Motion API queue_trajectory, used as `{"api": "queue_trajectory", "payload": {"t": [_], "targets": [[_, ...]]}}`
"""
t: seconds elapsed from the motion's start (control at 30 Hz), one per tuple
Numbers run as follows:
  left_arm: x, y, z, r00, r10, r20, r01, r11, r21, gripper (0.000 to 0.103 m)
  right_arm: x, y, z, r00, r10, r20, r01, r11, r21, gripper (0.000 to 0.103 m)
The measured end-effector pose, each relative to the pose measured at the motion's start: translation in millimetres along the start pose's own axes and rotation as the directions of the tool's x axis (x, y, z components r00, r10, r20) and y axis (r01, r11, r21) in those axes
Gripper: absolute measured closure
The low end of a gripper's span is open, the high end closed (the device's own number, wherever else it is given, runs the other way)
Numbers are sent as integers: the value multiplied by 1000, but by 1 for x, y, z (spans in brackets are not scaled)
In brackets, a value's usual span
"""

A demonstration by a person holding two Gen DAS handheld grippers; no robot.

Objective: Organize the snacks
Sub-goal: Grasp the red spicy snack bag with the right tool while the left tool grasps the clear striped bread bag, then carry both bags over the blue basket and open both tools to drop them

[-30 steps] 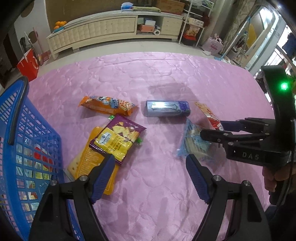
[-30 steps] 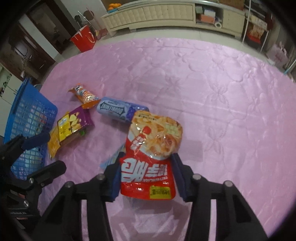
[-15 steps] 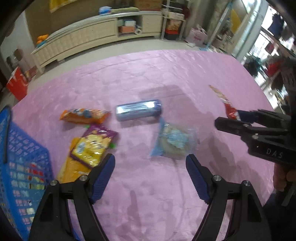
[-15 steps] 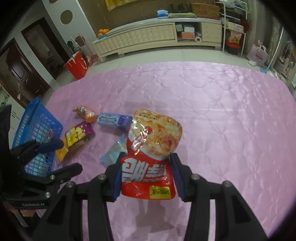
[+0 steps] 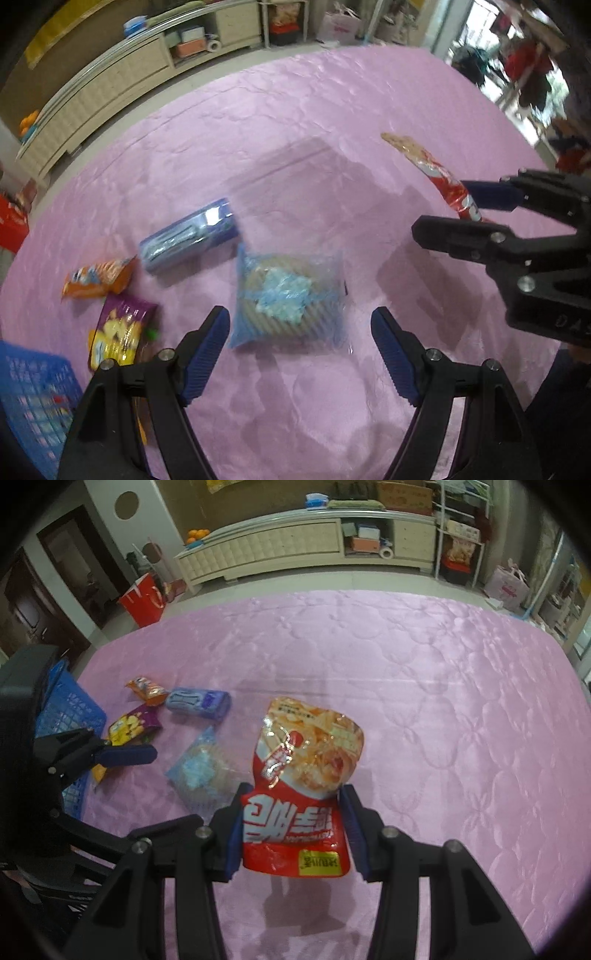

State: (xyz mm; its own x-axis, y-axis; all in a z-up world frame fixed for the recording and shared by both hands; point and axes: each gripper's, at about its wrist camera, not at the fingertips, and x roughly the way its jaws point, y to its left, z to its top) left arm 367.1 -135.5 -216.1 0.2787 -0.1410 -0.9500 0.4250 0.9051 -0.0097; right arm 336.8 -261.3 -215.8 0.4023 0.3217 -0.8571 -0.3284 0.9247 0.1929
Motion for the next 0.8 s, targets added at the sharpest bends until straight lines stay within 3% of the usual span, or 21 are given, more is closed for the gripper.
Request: {"api": "queue_trajectory", "payload": {"t": [0.27, 0.43, 0.57, 0.8], "targets": [[31, -8, 21, 997, 47, -56, -45, 999, 29, 26, 6, -7, -2, 999, -37, -31, 37, 999, 10, 51], [41, -10, 30, 996, 70, -61, -69, 998, 11, 26, 9, -3, -3, 992, -116, -38, 115, 993, -30, 51], [38, 3, 29, 996, 76, -51, -78, 996, -32, 47, 16, -5, -6, 993, -100, -65, 98, 995, -31, 51], [16, 2, 18, 994, 106, 9, -105, 993, -49, 50, 9, -2, -10, 993, -102, -59, 100, 994, -44, 51]]}}
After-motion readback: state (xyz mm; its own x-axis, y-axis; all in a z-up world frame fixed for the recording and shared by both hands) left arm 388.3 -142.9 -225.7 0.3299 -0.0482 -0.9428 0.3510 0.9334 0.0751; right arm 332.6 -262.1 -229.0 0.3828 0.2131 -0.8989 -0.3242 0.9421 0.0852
